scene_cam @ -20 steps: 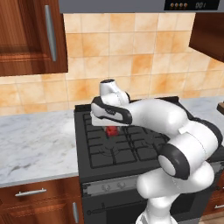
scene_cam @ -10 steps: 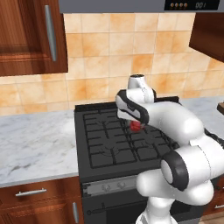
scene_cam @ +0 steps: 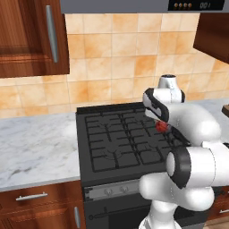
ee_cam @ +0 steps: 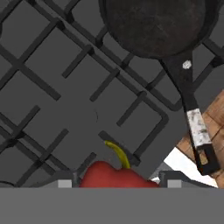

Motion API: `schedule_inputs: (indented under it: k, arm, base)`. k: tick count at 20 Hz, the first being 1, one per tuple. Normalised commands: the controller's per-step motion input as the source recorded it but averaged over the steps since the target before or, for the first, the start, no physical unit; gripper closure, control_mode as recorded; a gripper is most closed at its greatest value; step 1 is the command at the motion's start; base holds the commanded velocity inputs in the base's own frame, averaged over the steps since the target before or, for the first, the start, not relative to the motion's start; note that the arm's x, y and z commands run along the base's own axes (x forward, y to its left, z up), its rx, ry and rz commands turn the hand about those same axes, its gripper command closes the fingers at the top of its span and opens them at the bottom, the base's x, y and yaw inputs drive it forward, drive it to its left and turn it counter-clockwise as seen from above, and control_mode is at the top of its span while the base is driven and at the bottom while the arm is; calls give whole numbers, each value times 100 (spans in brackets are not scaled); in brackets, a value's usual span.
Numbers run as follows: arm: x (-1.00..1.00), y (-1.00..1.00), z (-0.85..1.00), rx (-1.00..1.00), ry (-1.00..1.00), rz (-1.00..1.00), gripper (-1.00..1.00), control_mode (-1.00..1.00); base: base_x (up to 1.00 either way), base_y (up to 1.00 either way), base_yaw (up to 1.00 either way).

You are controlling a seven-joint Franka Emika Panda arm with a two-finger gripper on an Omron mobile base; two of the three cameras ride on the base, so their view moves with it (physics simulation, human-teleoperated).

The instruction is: Put the tomato and bell pepper in the pan. Then turn on the front right burner and set the heat to medium.

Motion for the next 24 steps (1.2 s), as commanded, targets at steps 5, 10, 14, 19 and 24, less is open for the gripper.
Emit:
schedule_inputs:
  k: [5, 10, 14, 19, 24]
  arm:
    - [36, -100, -19, 2, 2, -12, 100, -100]
    - [22, -100, -8, 0, 2, -7, 100, -100]
    - [23, -85, -9, 0, 7, -5, 100, -100]
    - [9, -8, -3, 0, 0, 0, 100, -100]
    - [0, -13, -42, 0, 0, 0, 100, -100]
  base:
    - [0, 0, 0]
    - [0, 0, 0]
    - [0, 0, 0]
    - [0, 0, 0]
    - [0, 0, 0]
